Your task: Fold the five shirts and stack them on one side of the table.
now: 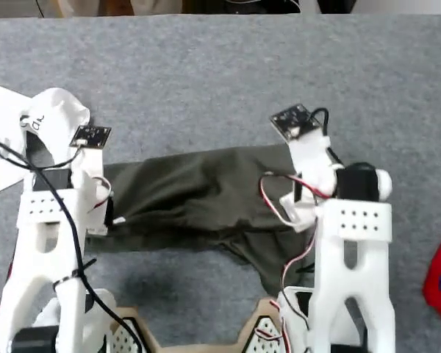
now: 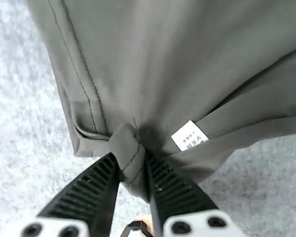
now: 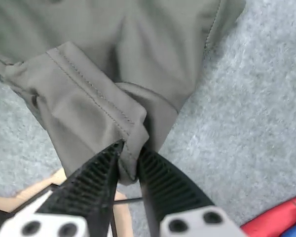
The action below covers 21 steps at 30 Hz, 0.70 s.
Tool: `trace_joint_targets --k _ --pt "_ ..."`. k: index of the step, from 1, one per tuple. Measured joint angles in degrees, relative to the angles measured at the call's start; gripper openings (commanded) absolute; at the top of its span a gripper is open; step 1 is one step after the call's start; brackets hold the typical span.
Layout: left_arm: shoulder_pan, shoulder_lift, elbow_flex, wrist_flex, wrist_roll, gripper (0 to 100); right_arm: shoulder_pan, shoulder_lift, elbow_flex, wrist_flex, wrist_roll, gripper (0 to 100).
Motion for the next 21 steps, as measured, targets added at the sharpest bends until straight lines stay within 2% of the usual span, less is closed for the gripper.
trace_joint_targets --k 4,7,10,12,17,21 --pt "0.0 -1.58 2.46 0.35 0.0 2 0.7 -3.25 5.01 0.0 2.99 1.4" --pt "0.0 -1.67 3.08 0.18 0.0 3 0.62 -4.04 7.56 0.0 4.84 9.7" --pt "0.0 -1.67 3.34 0.09 0.0 13 0.62 -4.13 7.91 0.0 5.1 22.7" --pt "0.0 -1.76 3.34 0.18 0.0 20 0.62 -4.13 8.09 0.0 5.1 27.5" --pt "0.0 -2.2 1.93 3.34 0.0 24 0.62 -4.13 6.33 1.49 5.1 26.7" --pt "0.0 -2.2 -5.45 5.45 0.0 24 0.62 -4.13 -0.79 2.81 5.1 22.4"
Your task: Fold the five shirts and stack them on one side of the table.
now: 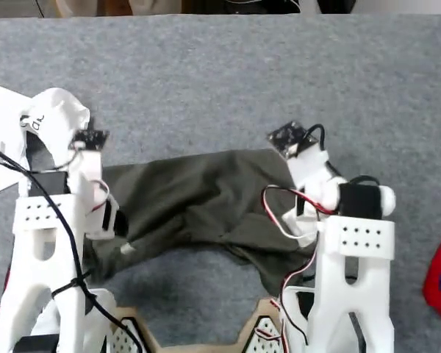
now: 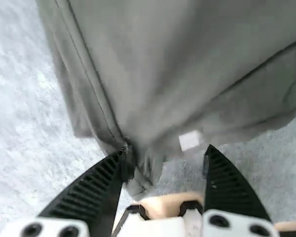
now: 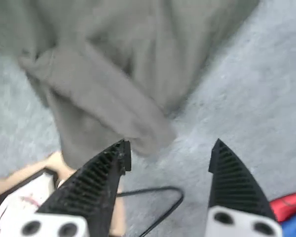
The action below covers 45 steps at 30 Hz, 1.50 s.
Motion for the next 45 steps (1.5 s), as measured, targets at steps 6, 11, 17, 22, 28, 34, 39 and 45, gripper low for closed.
trace_joint_targets --k 6,11,17,22,28,34,39,45 --pt "0.0 1.05 -3.78 -11.43 1.49 24 0.0 5.98 -6.07 -6.07 -1.85 14.2" --pt "0.0 8.97 -3.78 -21.98 3.6 24 -0.53 21.19 -11.69 -11.25 -5.98 14.1" --pt "0.0 23.47 -8.7 -22.77 3.69 24 -1.85 42.46 -24.97 -11.96 -11.25 14.1" --pt "0.0 34.73 -15.12 -22.77 3.69 24 -1.85 56.88 -37.36 -11.6 -14.86 14.1" --pt "0.0 43.16 -21.63 -20.4 3.69 24 -1.85 67.16 -48.88 -6.86 -18.11 14.1" --pt "-1.23 48.97 -27.6 -19.52 3.87 24 -1.85 74.55 -53.71 -5.27 -18.37 14.1" --pt "-3.25 52.75 -30.51 -19.52 4.13 24 -1.85 79.38 -53.8 -5.98 -18.37 14.0" --pt "-3.6 53.98 -31.91 -19.52 4.13 24 -1.85 82.99 -53.8 -8.18 -18.37 13.8"
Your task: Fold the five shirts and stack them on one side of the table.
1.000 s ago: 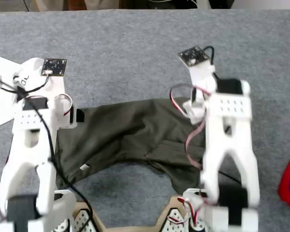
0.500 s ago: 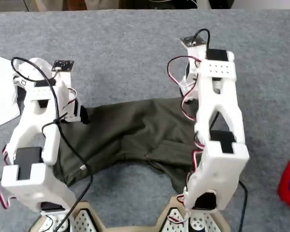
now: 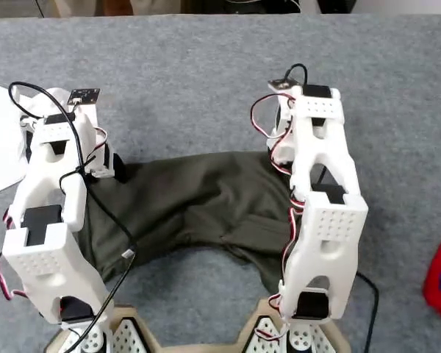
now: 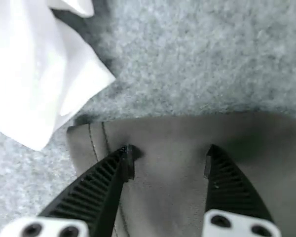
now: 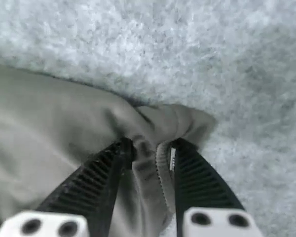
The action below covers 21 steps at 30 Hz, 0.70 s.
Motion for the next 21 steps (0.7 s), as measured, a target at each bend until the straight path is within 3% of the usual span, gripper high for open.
trace_joint_targets --k 12,21 --pt "-3.34 0.18 -3.69 0.26 0.09 24 0.88 5.27 -5.98 -0.44 -0.09 13.8" --pt "-3.34 7.47 -9.23 0.53 0.09 24 0.97 6.95 -7.82 -0.35 -0.09 13.7"
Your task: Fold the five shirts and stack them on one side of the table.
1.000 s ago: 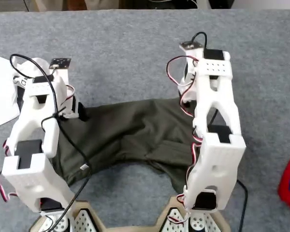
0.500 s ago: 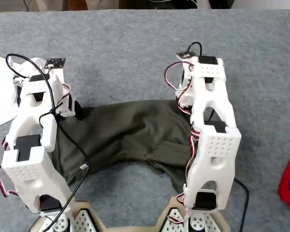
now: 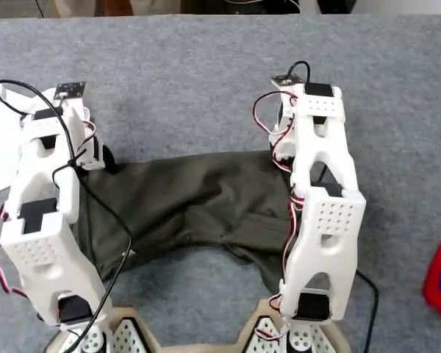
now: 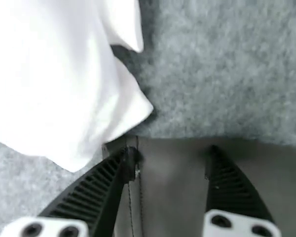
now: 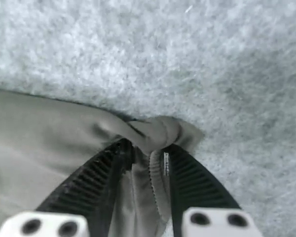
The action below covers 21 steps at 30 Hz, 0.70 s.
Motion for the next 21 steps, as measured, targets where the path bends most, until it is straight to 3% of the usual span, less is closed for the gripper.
trace_joint_targets --k 8,21 --pt "0.18 4.75 -7.91 4.92 0.0 16 0.0 0.09 -0.44 0.0 1.23 13.7" --pt "-1.93 6.68 -21.01 20.48 -6.24 17 0.09 0.09 -0.44 0.0 1.23 13.7"
